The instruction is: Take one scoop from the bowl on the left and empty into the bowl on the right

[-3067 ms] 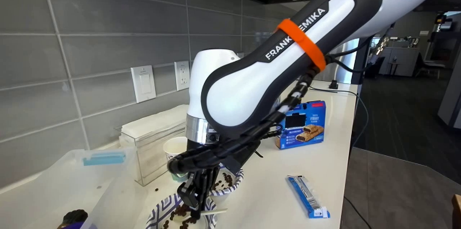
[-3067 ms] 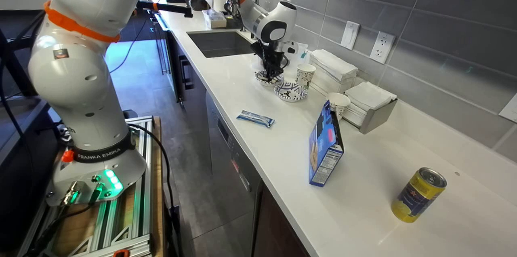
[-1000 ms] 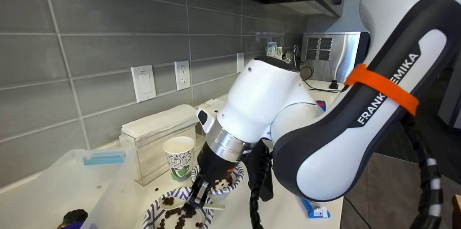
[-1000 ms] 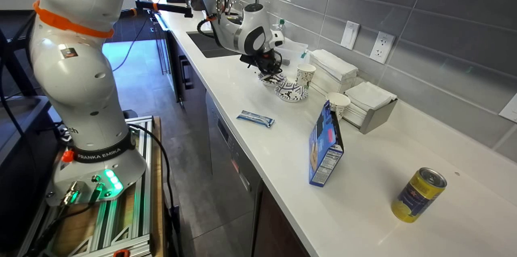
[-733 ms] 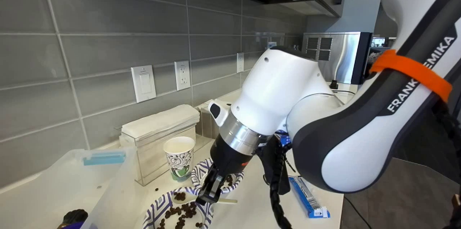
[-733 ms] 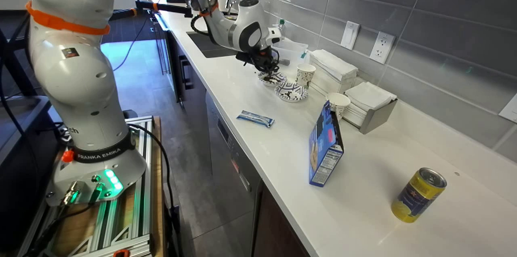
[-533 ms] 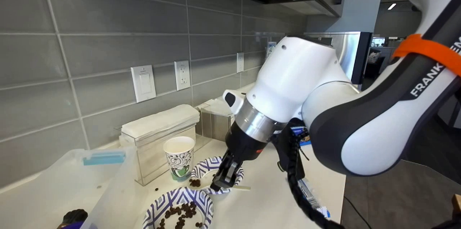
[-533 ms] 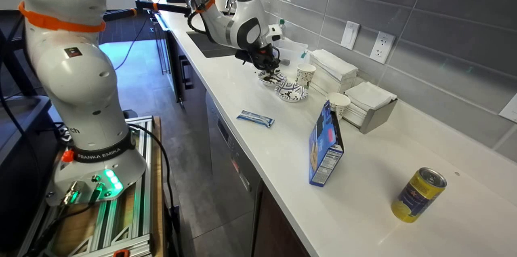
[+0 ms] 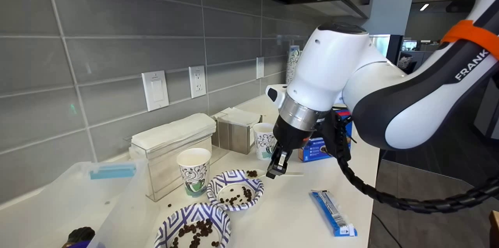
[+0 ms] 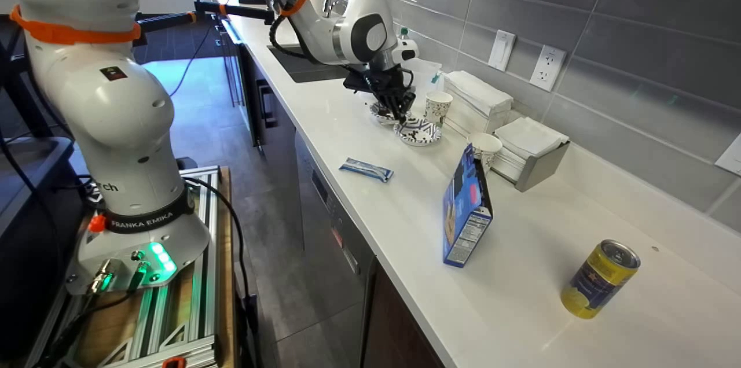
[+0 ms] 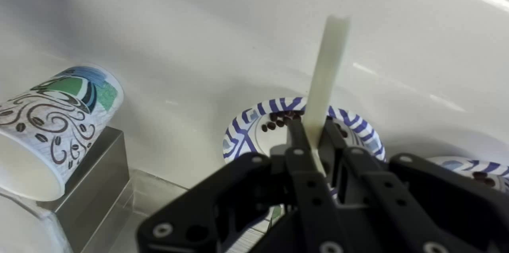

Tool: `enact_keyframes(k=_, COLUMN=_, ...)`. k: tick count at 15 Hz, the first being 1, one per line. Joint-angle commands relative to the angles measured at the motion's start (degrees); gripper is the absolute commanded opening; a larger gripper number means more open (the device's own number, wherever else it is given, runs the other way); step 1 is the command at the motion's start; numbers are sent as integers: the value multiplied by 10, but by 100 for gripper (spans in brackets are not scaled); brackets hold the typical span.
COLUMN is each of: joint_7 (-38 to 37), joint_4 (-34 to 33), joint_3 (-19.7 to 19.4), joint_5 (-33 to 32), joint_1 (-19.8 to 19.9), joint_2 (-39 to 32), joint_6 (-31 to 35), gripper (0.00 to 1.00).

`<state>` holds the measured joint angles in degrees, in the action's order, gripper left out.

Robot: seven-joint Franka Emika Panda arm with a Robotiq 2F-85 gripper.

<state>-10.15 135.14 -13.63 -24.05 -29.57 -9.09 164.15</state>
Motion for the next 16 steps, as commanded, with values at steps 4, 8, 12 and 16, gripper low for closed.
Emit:
enact_keyframes(k=4, joint_7=-26, joint_4=-60, joint_3=-14, joint_5=-95, joint_1=-31, joint_2=-41, joint_6=-74, gripper=3)
enact_keyframes(k=8, joint_7=-61, joint_4=-110, joint_3=31, joint_5=-199, joint_1=12, joint_2=-70, joint_6=-117, gripper=3)
enact_keyframes(k=12, joint_7=-99, joint_4=-153, joint_3=73, joint_5=-311, joint_1=37, joint_2=-102, joint_6=-168, gripper=3)
enact_keyframes(k=16, joint_7=-103, joint_4=-181, joint_3=119, joint_5=-406, joint_1=56, joint_2=-124, joint_6=-217, gripper=3)
